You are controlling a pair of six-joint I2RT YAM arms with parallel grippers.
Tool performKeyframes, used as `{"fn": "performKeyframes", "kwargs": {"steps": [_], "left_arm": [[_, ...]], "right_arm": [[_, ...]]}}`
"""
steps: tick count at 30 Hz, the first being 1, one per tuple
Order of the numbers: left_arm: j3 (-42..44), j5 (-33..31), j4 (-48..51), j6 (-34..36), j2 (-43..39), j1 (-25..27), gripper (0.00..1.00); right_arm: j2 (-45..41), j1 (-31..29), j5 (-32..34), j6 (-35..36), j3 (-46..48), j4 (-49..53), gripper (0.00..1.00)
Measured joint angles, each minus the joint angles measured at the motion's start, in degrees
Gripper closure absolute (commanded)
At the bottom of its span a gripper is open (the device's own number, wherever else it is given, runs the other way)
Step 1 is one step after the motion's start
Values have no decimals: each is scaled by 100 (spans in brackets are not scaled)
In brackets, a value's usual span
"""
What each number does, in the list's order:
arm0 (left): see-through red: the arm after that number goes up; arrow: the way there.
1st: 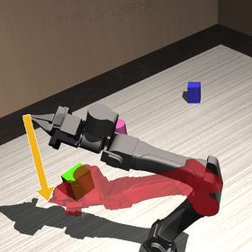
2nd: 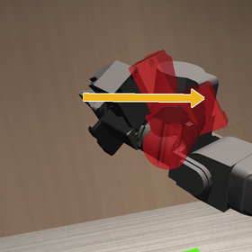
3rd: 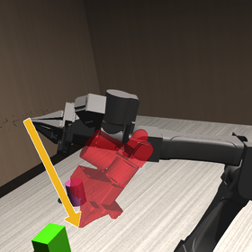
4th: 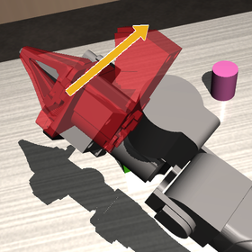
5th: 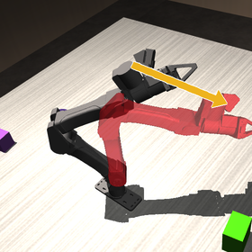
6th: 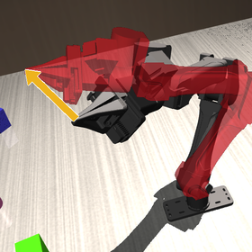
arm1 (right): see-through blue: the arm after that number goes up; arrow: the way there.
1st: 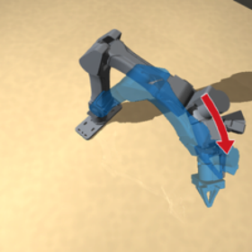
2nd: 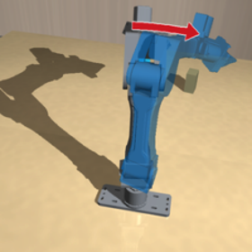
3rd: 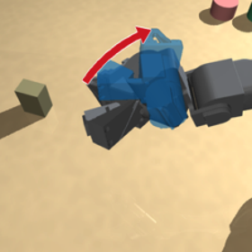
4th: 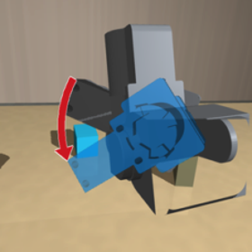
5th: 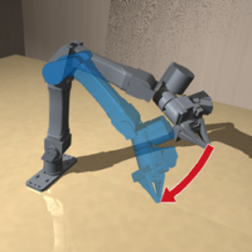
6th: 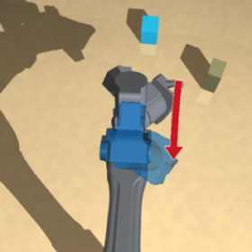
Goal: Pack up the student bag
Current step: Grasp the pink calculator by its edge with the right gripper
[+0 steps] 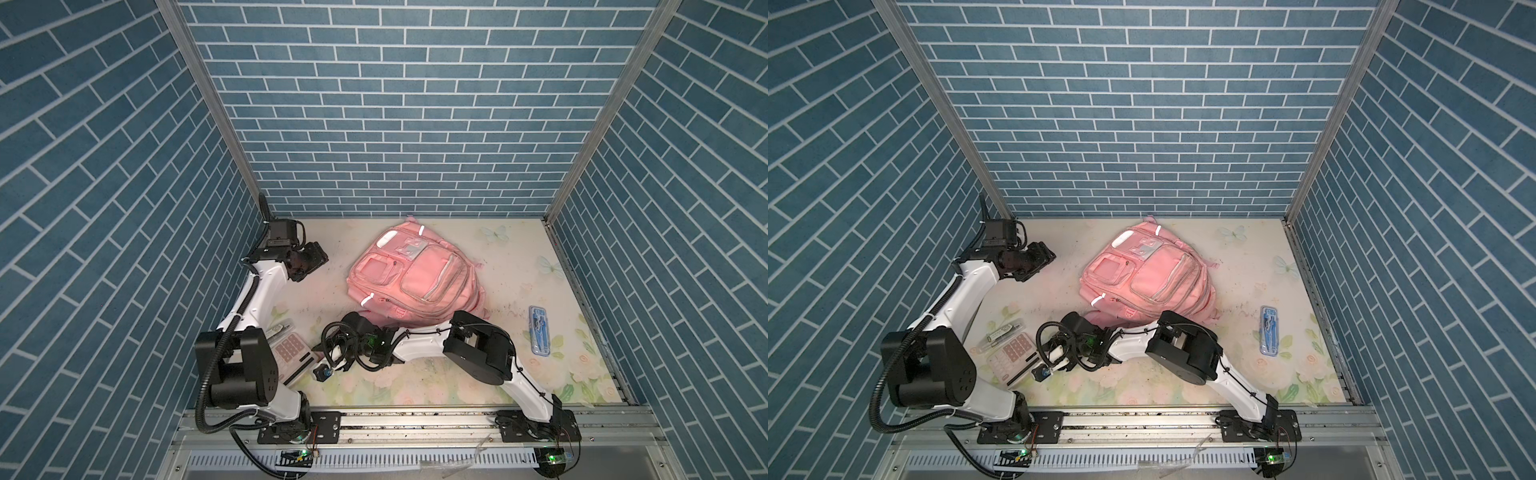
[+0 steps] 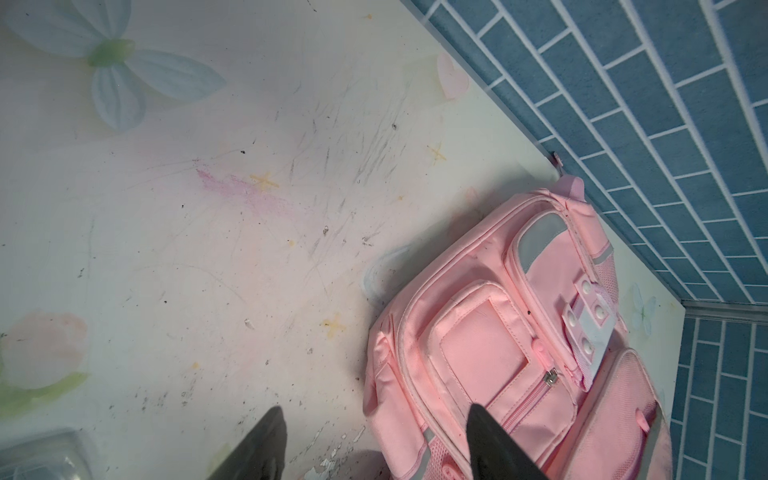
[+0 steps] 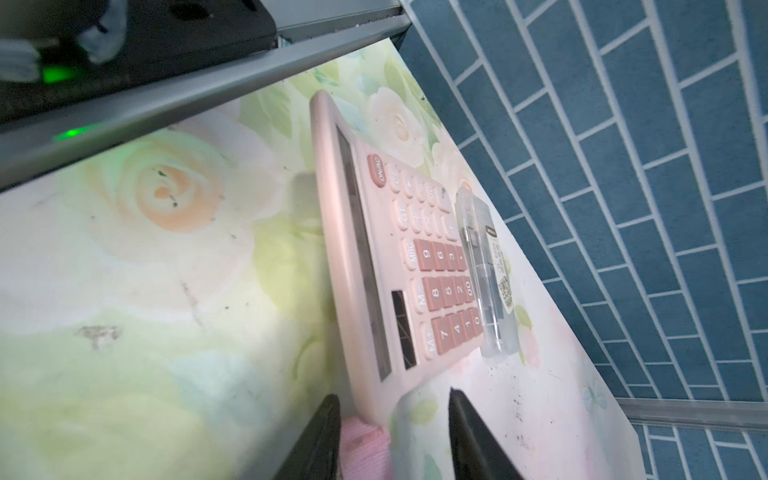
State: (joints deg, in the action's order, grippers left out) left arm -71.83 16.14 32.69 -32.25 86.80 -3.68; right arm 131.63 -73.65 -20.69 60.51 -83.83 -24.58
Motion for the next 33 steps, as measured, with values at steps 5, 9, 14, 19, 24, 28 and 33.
{"fn": "performKeyframes", "kwargs": {"steps": [5, 9, 14, 19, 24, 28, 33], "left_arm": [[52, 26, -39, 37, 0, -4, 30], [74, 55, -48, 74, -2, -7, 30], [192, 74, -55, 92, -7, -9, 30], [238, 92, -52, 114, -13, -11, 30], [238, 107, -52, 125, -13, -17, 30], [238, 107, -50, 127, -15, -26, 30], [238, 114, -48, 125, -28, -42, 30]], "right_arm": [[136, -66, 15, 157, -11, 24, 59], [166, -96, 57, 254, -105, 37, 63], [170, -144, 94, 262, -175, 35, 66], [212, -173, 92, 299, -195, 22, 73], [232, -173, 87, 308, -247, 4, 79], [232, -175, 98, 328, -258, 9, 84], [232, -212, 245, 407, -227, -83, 90]]}}
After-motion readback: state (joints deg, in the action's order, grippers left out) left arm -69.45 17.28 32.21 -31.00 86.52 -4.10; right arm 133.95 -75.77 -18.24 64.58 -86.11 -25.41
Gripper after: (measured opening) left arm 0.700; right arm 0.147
